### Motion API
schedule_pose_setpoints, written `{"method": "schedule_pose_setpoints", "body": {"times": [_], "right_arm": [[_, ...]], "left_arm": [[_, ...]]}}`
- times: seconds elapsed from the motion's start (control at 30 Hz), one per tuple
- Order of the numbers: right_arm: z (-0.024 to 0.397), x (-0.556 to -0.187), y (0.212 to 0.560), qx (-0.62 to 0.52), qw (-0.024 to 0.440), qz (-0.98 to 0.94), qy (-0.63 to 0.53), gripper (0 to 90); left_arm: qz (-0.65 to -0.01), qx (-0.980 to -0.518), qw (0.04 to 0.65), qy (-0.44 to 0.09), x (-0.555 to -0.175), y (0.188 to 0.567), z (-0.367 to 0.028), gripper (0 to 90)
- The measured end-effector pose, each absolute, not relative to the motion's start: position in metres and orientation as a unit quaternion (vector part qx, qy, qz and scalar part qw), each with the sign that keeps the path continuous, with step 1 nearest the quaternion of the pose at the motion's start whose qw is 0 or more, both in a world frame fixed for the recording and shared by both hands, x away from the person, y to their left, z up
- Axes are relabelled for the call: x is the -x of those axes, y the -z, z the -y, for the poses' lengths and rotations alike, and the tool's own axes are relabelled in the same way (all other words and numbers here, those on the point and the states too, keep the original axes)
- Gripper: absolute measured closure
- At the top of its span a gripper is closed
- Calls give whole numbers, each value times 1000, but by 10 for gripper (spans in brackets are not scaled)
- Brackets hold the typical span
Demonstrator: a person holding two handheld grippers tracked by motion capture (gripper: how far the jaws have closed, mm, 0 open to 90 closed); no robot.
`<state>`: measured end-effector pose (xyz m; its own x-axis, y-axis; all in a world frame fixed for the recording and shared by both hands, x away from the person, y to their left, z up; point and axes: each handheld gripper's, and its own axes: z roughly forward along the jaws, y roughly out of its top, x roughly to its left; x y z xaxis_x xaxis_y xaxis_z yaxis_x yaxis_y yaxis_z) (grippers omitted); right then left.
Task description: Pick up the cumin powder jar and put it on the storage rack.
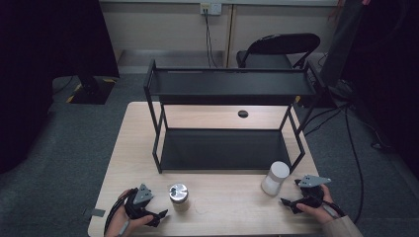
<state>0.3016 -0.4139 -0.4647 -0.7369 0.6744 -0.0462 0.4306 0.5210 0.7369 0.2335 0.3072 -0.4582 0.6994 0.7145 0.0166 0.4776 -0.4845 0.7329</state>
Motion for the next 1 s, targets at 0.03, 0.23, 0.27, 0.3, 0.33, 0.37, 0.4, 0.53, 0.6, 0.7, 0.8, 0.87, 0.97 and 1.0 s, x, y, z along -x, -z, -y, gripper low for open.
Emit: {"method": "schedule_pose_setpoints", "body": {"times": [0.03,0.23,0.27,0.3,0.33,0.37,0.4,0.53,0.6,0.7,0.8,0.87,0.97,1.0], "right_arm": [[414,-302,465,-323,166,-856,-368,0],[414,-302,465,-322,166,-856,-368,0],[414,-302,465,-323,166,-856,-368,0],[414,-302,465,-323,166,-856,-368,0],[414,-302,465,-323,166,-856,-368,0],[414,-302,465,-323,166,-856,-368,0],[414,-302,465,-323,166,-856,-368,0],[414,-302,465,-323,166,-856,-368,0],[414,-302,465,-323,166,-856,-368,0],[414,-302,465,-323,166,-856,-368,0],[414,-302,465,-323,166,-856,-368,0],[414,-302,465,-323,166,-856,-368,0],[414,-302,465,-323,166,-856,-368,0],[414,-302,465,-323,166,-856,-368,0]], "left_arm": [[-350,-847,366,-159,-234,458,-306,10],[-332,-854,372,-147,-233,456,-304,10],[-330,-854,375,-145,-233,455,-304,10],[-327,-854,378,-144,-233,455,-303,11],[-324,-854,382,-142,-233,455,-302,11],[-322,-854,383,-142,-233,454,-300,11],[-321,-854,385,-141,-234,453,-298,11],[-318,-851,396,-135,-238,453,-294,11],[-317,-850,399,-130,-240,452,-292,10],[-317,-849,402,-130,-242,453,-288,10],[-315,-848,406,-129,-244,453,-284,10],[-314,-849,404,-130,-246,453,-281,10],[-311,-850,406,-130,-250,453,-276,10],[-314,-849,406,-129,-250,454,-274,10]]}}
